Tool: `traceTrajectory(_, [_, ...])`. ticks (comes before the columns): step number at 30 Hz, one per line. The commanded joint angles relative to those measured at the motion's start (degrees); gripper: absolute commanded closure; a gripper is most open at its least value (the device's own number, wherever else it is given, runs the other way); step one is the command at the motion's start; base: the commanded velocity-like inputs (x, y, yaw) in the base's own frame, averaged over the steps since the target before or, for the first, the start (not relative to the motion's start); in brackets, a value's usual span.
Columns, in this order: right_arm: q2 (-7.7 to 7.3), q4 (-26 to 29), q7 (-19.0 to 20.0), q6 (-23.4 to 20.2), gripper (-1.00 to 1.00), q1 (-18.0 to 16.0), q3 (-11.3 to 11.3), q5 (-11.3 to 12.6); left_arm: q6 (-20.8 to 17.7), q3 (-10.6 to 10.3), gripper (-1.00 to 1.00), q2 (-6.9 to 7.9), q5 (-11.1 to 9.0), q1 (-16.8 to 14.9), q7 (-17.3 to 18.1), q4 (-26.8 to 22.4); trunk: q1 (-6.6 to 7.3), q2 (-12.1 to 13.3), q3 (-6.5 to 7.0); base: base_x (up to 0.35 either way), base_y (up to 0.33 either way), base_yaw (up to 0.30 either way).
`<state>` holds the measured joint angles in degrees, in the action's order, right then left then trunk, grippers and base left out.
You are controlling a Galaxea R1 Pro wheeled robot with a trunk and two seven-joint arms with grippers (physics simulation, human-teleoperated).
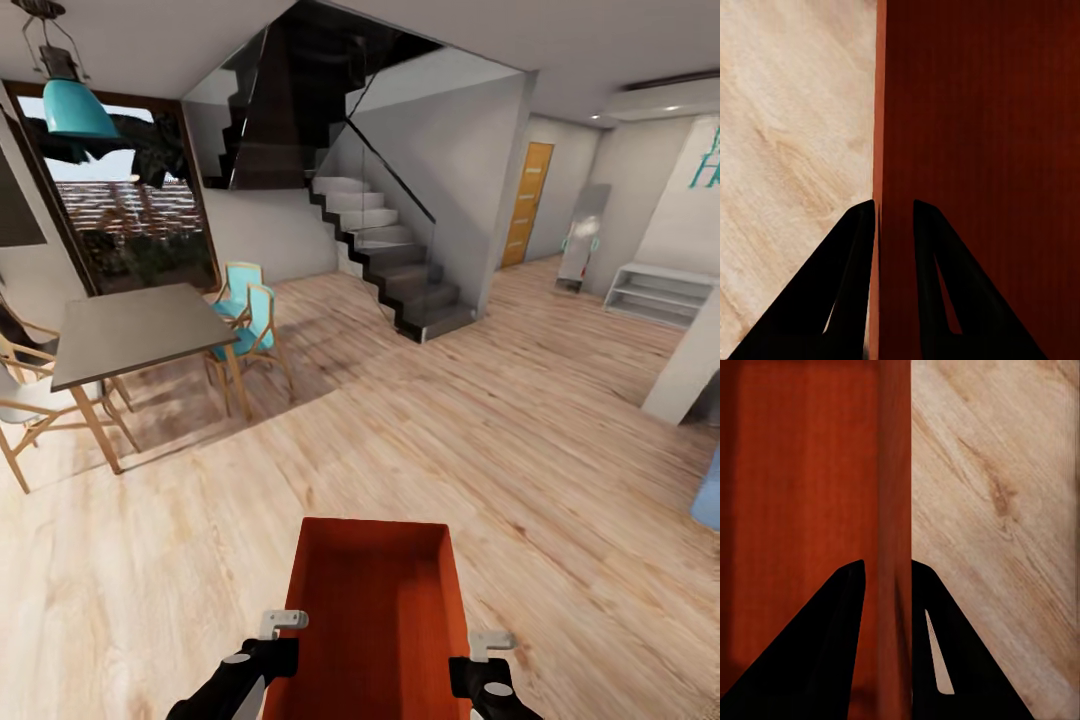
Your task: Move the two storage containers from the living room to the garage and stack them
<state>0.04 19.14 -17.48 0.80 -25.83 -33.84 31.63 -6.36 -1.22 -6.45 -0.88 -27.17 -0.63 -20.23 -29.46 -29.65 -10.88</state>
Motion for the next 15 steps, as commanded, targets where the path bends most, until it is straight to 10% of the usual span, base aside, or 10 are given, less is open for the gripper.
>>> traceTrajectory(1, [-0.48, 0.1, -0.7, 0.2, 1.0, -0.1, 0.7, -0.7, -0.4, 0.5, 1.0, 0.48, 0.7, 0.0, -0.5, -0.1, -0.05, -0.1, -0.09, 0.323, 0.0, -0.263])
traceTrajectory(15, [-0.48, 0.1, -0.7, 0.2, 1.0, -0.1, 0.7, -0.7, -0.5, 0.4, 1.0, 0.48, 0.7, 0.0, -0.6, -0.1, -0.05, -0.1, -0.09, 0.323, 0.0, -0.231])
